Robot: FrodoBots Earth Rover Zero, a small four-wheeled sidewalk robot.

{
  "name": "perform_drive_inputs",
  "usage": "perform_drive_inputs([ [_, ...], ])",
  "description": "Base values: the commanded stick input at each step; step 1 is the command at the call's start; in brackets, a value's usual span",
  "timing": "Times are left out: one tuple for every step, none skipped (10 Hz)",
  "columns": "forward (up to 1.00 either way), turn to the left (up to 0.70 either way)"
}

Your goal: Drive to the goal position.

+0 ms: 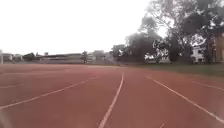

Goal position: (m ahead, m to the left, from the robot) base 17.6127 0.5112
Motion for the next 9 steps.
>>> perform_drive_inputs([
  [0.45, 0.0],
  [0.45, 0.0],
  [0.45, 0.0],
  [0.45, 0.0],
  [0.45, 0.0],
  [0.45, 0.0],
  [0.45, 0.0],
  [0.45, 0.0],
  [0.45, 0.0],
])
